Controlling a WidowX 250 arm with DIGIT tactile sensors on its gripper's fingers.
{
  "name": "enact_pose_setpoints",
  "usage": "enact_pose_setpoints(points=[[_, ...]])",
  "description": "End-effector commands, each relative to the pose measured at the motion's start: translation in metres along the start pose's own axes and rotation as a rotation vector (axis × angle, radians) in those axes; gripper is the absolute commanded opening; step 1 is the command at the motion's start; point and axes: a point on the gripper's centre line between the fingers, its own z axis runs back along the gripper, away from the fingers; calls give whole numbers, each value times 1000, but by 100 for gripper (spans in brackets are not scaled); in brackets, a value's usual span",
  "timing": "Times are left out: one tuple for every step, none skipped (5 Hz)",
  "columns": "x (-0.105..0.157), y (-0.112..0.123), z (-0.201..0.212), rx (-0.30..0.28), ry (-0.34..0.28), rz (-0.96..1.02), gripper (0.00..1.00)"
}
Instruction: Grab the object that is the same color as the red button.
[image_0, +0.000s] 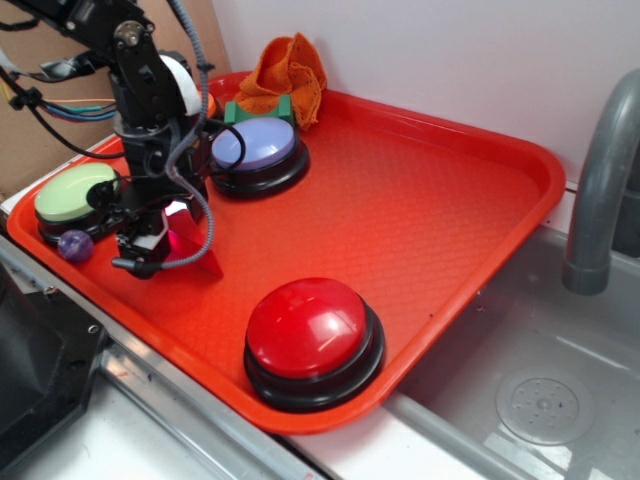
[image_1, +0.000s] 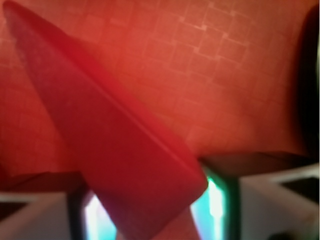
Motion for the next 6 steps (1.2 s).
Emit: enact_pose_setpoints(points=[[7,5,10,1,-44,64,0],[8,5,20,-29,-69,196,0],[8,5,39,-63,-124,427,0],[12,6,64,-73,-86,653,0],[13,7,91,-105,-94,886,0],[14,5,121,-87,-134,1065,0]])
